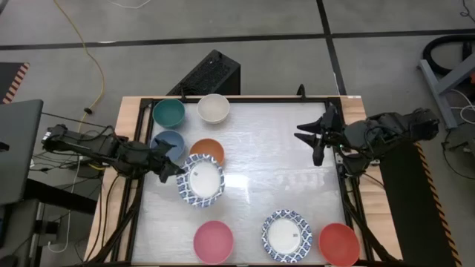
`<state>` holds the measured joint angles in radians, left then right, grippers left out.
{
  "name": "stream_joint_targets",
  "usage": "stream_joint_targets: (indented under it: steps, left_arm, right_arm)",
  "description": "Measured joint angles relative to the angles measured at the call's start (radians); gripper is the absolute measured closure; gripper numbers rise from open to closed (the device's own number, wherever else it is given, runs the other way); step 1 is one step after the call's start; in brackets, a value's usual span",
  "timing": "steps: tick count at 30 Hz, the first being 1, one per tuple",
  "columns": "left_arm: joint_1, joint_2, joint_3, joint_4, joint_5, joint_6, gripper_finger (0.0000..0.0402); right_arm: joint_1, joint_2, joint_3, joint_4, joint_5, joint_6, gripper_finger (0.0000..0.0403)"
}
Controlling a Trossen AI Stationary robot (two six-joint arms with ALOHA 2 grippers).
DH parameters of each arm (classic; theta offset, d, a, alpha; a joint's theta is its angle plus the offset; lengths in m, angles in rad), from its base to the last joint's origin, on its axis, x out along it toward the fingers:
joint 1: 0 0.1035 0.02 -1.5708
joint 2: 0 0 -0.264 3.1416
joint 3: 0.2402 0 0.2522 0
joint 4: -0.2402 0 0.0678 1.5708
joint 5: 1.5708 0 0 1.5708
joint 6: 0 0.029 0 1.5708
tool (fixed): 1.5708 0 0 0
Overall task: Nest bowls inside each other
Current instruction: Stack the left white paper bowl on top of the right white paper bowl
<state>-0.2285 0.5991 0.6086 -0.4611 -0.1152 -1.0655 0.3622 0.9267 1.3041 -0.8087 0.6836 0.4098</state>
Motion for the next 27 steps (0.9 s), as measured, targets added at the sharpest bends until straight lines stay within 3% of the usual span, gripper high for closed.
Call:
stream_joint_targets:
  steps: [12,21,27]
  left_arm:
    - [0.024,0.003,0.0,0.259,-0.209,-0.126,0.0401]
    - [0.024,0.015,0.0,0.515,-0.252,-0.125,0.0401]
    - [0.024,0.06,0.002,0.618,-0.228,-0.176,0.0401]
  right_arm:
    - [-0.007,0.065,0.0,-0.001,0.016,0.038,0.0253]
    - [-0.096,0.075,0.0,-0.001,0.022,0.203,0.0253]
    - [-0.145,0.074,0.0,-0.01,0.022,0.245,0.0253]
